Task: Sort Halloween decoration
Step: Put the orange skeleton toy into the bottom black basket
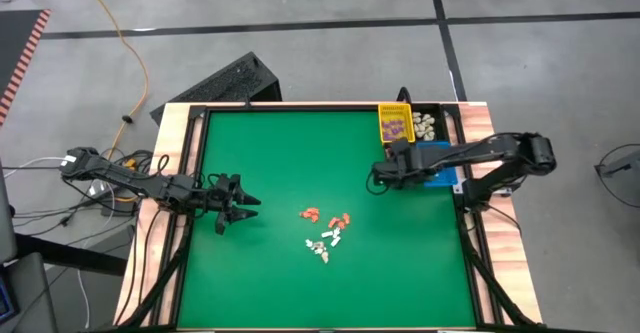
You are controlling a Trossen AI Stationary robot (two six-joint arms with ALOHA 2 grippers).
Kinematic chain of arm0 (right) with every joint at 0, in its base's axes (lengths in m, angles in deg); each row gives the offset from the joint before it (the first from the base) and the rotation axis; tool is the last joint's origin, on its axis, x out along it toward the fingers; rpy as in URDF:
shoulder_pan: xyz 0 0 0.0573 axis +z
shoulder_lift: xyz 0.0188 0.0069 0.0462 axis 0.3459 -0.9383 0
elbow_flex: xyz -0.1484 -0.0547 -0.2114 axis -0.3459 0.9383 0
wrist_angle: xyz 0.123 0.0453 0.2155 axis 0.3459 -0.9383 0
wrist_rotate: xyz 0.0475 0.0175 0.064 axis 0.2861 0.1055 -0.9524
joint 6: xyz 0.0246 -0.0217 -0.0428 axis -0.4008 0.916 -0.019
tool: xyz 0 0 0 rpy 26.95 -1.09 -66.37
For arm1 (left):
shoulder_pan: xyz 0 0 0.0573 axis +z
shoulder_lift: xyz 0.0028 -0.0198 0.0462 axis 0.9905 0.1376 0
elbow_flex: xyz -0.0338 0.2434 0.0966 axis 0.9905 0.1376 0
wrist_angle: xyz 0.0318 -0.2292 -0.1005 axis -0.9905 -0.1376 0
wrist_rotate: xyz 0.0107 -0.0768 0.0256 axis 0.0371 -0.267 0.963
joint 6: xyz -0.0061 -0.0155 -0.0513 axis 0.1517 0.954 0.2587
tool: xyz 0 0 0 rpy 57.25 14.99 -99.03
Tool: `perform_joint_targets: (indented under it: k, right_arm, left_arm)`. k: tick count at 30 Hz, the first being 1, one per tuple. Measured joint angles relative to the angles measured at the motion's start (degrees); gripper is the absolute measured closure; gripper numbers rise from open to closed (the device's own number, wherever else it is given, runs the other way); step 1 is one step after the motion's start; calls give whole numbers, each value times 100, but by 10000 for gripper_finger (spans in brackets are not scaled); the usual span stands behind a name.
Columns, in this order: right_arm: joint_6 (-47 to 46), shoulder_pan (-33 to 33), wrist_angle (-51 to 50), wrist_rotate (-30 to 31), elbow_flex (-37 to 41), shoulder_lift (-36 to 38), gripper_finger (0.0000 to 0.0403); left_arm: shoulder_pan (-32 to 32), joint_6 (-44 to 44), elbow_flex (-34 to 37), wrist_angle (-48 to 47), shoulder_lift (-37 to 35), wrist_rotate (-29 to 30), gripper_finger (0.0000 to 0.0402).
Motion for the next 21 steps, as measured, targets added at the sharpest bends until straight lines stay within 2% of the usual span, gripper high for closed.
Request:
perform_joint_targets:
  k: [11, 15, 21]
  right_arm:
    - [1108, -1015, 120, -402, 0, -20, 393]
    - [1216, -1188, 167, -440, 16, -19, 393]
    - [1873, -1394, 1303, -1371, 728, 229, 393]
  left_arm:
    - [1, 31, 0, -37, 1, -12, 221]
    - [0, 67, 0, -28, 1, -16, 221]
    - [-1, 98, 0, 27, 0, -161, 221]
